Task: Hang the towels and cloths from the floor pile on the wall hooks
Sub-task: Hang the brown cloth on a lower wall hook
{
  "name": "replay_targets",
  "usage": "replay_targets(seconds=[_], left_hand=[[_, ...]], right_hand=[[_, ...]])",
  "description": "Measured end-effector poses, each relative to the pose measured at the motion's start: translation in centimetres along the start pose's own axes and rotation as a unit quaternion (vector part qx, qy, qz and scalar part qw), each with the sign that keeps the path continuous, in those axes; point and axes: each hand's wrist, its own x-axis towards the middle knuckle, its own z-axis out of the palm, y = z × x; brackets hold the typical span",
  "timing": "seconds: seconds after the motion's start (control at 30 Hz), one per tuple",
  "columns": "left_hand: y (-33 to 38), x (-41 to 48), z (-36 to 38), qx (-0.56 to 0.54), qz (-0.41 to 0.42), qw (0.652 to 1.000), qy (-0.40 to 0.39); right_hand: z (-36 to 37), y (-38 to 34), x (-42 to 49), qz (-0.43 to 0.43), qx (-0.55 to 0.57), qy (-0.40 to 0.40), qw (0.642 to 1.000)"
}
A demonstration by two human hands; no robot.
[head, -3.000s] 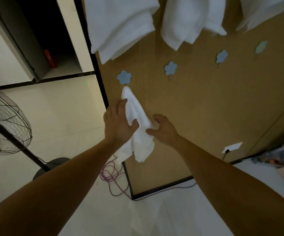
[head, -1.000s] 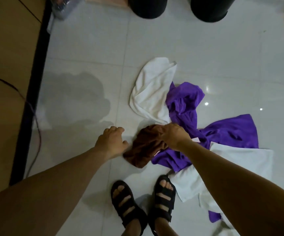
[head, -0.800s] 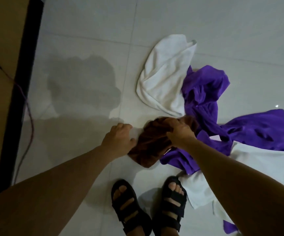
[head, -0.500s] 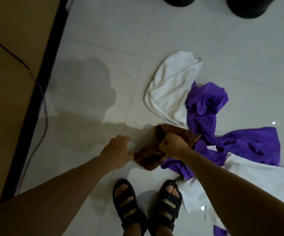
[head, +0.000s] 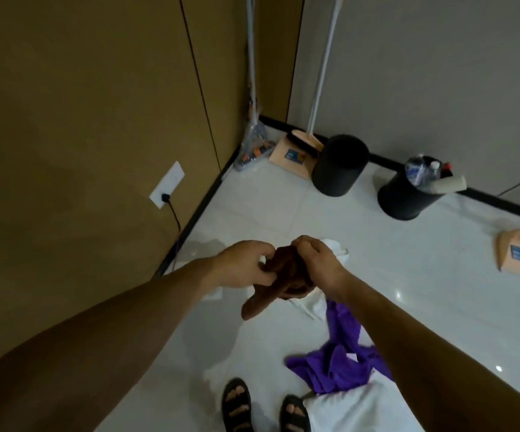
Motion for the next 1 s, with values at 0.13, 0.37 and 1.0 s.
replay_targets(seconds=[0.13,0.37,1.0], left_hand=[[5.3,-6.8,-6.6,-0.003,0.033,0.996,0.088],[13.7,-18.7,-13.5,-0.010,0.059,0.947,0.314],[18.0,-46.2,-12.2,-0.130,-0.215,0.865,0.434]], right_hand=[[-1.7,-10.6,-3.2,-0.110,-0.125,-0.064,0.984],[-3.6,-24.9,-9.6,-0.159,-0.358,-0.233,0.890],[6.4,-37.9,-20.1,-0.493,-0.401,-0.069,0.769]])
